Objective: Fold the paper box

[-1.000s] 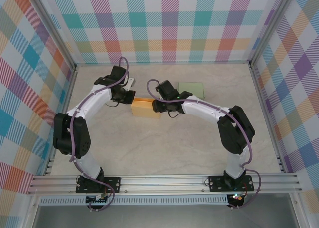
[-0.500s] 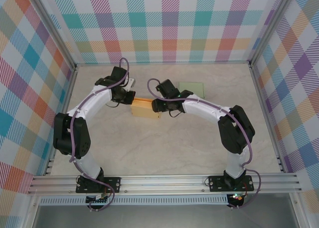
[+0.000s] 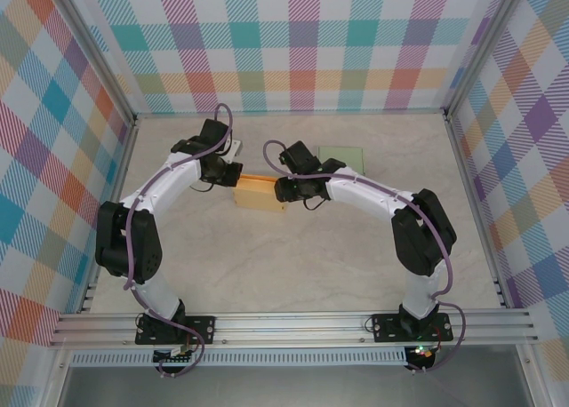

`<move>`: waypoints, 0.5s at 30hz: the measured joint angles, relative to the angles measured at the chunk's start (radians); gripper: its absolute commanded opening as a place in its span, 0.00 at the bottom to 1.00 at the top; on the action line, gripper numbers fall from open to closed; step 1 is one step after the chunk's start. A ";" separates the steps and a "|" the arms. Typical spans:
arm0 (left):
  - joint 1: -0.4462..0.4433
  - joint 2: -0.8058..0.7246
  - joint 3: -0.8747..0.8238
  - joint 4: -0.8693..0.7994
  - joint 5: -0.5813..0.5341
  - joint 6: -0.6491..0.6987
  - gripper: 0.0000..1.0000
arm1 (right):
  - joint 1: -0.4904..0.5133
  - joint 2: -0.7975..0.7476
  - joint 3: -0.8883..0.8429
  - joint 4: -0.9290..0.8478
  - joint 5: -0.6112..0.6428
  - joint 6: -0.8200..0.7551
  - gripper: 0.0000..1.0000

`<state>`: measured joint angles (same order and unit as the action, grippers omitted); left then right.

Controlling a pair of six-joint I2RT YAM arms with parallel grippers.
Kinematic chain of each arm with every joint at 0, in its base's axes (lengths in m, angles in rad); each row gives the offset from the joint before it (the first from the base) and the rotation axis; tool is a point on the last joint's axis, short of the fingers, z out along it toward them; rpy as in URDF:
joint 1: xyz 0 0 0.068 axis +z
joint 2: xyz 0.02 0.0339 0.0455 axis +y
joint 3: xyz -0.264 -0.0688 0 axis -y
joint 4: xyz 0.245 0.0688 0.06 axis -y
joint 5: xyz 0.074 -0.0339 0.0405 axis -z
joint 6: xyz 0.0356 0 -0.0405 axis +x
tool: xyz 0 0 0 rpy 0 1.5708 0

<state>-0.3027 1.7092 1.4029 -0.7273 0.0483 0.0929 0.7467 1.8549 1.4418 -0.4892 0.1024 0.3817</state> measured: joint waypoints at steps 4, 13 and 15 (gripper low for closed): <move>-0.003 0.000 -0.002 0.000 -0.006 0.000 0.00 | 0.000 0.000 0.000 0.002 0.011 -0.003 0.41; -0.004 0.000 -0.007 0.005 -0.008 0.000 0.00 | 0.000 0.005 0.044 -0.008 0.022 -0.024 0.37; -0.005 0.000 -0.008 0.005 -0.008 0.000 0.00 | 0.000 0.013 0.048 -0.008 0.022 -0.024 0.38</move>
<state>-0.3073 1.7092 1.3952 -0.7227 0.0402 0.0933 0.7464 1.8679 1.4895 -0.4969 0.1246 0.3576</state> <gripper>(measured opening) 0.050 0.373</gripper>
